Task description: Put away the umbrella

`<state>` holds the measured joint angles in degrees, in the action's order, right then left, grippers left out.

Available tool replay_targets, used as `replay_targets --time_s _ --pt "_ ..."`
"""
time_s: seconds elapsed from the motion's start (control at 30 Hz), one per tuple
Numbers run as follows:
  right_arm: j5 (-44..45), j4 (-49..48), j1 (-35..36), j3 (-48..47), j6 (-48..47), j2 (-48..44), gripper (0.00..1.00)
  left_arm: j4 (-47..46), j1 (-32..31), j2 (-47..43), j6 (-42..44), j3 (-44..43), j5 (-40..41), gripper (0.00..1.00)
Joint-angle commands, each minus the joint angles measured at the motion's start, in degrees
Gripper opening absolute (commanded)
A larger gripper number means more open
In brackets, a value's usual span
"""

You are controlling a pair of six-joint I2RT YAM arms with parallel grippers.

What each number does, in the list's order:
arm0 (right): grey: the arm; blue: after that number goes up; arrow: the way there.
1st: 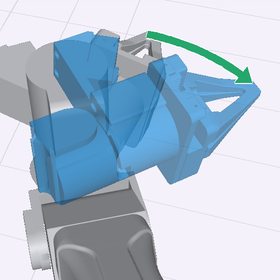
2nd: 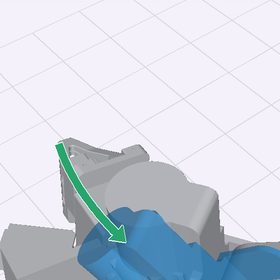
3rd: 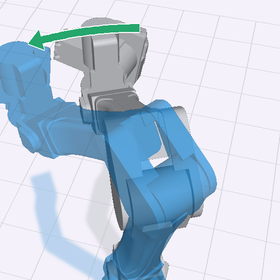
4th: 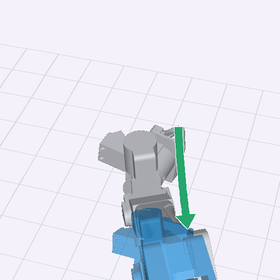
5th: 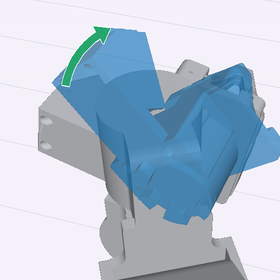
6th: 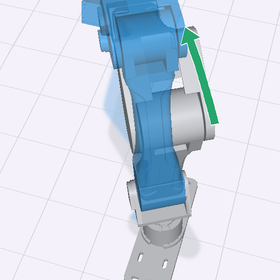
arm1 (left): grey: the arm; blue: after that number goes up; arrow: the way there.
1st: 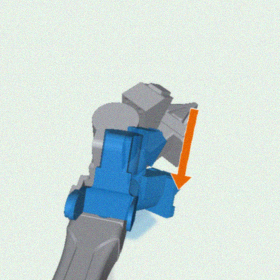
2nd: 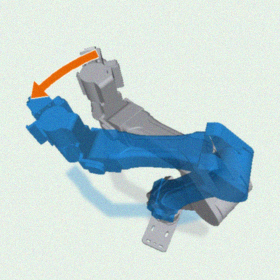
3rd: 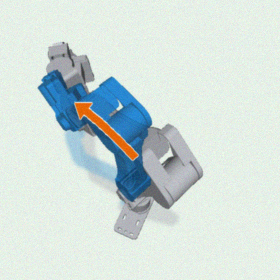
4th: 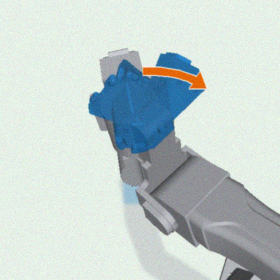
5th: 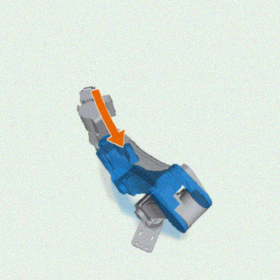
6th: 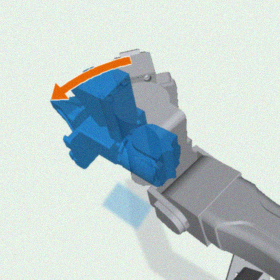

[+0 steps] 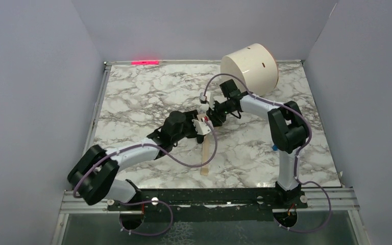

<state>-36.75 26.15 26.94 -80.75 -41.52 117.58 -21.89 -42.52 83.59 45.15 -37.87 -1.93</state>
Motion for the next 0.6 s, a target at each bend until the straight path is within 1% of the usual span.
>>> replay_targets --time_s 0.0,0.07,0.13,0.17,0.23,0.3,0.33,0.4,0.5,0.57 --pt "18.1 -7.7 -0.1 7.3 -0.9 1.3 0.11 4.4 -0.3 -13.3 -13.4 4.2 -6.9 0.64" --pt "20.8 -10.3 0.5 10.0 -1.2 -0.2 0.12 6.5 -0.3 -19.4 -17.9 5.8 -6.6 0.65" --pt "23.6 -14.0 1.6 13.3 -1.3 -2.2 0.12 6.8 -0.3 -25.0 -23.6 7.5 -2.8 0.69" --pt "24.4 -15.9 2.2 15.0 -1.2 -3.2 0.12 6.9 -0.3 -27.7 -26.1 8.2 0.2 0.7" --pt "26.5 -19.4 3.5 18.6 -1.2 -5.4 0.13 6.9 -0.1 -31.6 -32.9 8.8 9.1 0.72" --pt "28.2 -23.8 5.1 22.8 -1.5 -7.8 0.13 9.3 0.7 -33.6 -36.7 7.3 17.5 0.74" --pt "29.2 -25.5 6.1 24.8 -1.5 -8.9 0.13 10.2 1.7 -33.8 -37.7 6.0 18.8 0.76" --pt "31.3 -29.9 7.9 28.2 -1.5 -10.5 0.13 14.2 4.7 -32.8 -40.1 2.6 19.1 0.78" --pt "35.7 -32.3 11.5 31.3 -1.0 -11.5 0.13 17.5 11.9 -28.9 -42.5 -1.9 13.7 0.81" --pt "39.8 -34.3 14.1 33.3 -0.2 -11.7 0.12 17.8 15.0 -25.9 -41.9 -4.3 11.1 0.82"
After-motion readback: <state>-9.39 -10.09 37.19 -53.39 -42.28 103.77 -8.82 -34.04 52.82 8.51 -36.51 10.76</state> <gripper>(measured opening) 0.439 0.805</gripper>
